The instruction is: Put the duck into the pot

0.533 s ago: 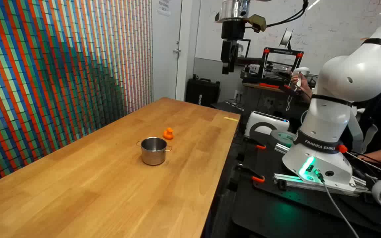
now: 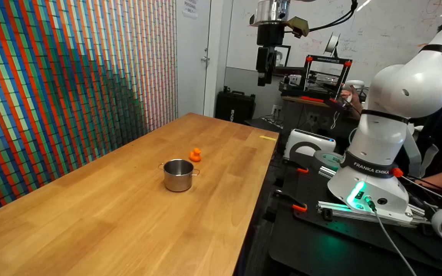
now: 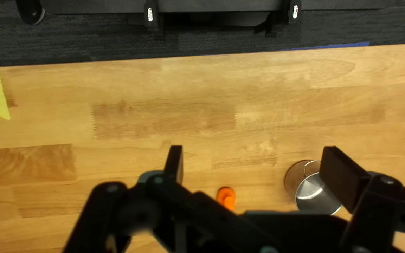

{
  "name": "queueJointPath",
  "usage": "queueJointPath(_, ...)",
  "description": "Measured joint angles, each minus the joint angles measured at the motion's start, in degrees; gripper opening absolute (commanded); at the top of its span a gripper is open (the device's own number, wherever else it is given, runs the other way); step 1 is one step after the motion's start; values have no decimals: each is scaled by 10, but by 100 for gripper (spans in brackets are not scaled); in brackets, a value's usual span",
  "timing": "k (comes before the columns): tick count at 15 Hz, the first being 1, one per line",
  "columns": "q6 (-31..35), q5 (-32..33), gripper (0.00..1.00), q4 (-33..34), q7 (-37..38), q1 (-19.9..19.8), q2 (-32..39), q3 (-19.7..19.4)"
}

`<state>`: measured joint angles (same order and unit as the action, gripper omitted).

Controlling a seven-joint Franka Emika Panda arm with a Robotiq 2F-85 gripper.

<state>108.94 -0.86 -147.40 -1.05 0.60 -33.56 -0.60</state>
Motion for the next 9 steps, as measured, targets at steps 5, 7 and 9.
queueJointPath(5,23,0,100,-2,-1,1,5,3)
queueJointPath(7,62,4,100,0,-1,2,18,12)
queueJointPath(9,108,15,100,5,-1,2,41,21)
